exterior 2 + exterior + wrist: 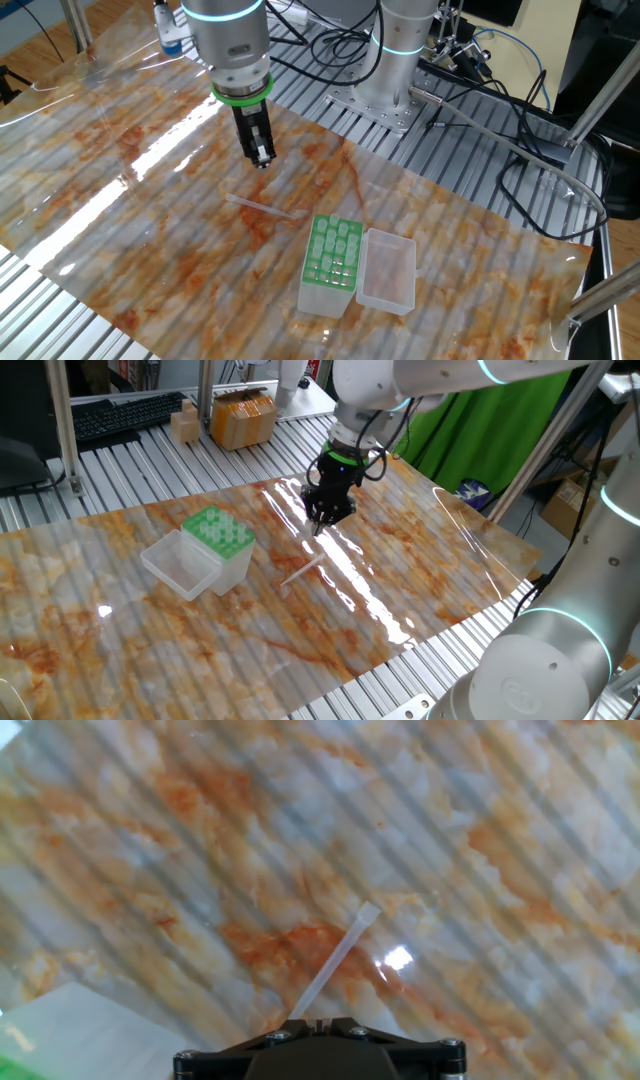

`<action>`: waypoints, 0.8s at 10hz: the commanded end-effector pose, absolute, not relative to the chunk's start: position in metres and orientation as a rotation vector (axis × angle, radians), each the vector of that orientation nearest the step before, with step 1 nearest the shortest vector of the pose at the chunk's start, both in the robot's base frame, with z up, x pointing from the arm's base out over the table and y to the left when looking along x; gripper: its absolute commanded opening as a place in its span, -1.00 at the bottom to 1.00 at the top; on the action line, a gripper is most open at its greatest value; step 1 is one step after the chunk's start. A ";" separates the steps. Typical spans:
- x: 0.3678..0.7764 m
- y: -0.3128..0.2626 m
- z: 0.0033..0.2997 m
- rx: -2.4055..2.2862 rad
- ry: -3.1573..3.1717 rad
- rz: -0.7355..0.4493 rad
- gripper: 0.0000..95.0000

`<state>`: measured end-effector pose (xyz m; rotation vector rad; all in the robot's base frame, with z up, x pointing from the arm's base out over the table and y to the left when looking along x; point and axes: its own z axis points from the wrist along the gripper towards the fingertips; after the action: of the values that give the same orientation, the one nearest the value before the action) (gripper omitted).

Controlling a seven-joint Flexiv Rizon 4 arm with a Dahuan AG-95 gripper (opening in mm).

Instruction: Insert a large pipette tip into the holder for large pipette tips

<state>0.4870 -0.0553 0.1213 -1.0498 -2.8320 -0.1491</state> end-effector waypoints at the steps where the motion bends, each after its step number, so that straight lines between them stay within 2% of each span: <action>1: 0.485 -0.055 0.119 -1.109 -2.785 -0.127 -1.00; 8: 0.486 -0.057 0.107 -1.185 -2.716 -0.191 -1.00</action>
<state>0.4870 -0.0568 0.1066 -1.1775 -2.7162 -0.2033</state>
